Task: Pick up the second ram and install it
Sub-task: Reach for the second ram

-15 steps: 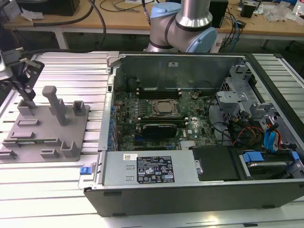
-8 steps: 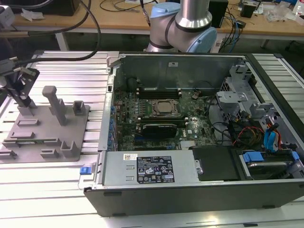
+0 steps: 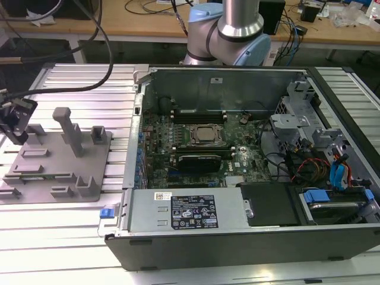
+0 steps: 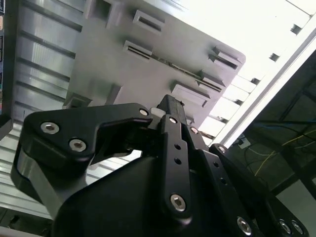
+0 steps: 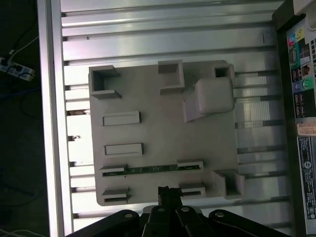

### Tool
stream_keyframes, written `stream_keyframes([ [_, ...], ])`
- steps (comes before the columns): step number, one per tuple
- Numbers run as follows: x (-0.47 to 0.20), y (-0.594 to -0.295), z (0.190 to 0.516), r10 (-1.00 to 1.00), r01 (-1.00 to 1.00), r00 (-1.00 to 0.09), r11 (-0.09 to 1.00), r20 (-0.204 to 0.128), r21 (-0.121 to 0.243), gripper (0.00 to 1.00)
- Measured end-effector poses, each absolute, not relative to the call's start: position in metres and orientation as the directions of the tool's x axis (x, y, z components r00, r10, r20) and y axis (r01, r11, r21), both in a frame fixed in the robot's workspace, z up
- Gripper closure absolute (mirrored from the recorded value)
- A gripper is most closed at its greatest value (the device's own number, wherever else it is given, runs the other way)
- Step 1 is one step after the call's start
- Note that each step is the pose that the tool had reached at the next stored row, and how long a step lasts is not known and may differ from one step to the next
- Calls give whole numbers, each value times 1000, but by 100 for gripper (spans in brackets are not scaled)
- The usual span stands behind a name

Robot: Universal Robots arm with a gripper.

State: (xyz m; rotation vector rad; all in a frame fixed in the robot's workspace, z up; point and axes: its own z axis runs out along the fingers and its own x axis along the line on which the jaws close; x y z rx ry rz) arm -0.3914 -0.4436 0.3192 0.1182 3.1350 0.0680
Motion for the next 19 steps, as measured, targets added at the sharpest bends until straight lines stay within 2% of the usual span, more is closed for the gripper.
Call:
stream_keyframes([
  [19, -398, -448, 296, 65, 65, -998, 997, 2, 44, 92],
])
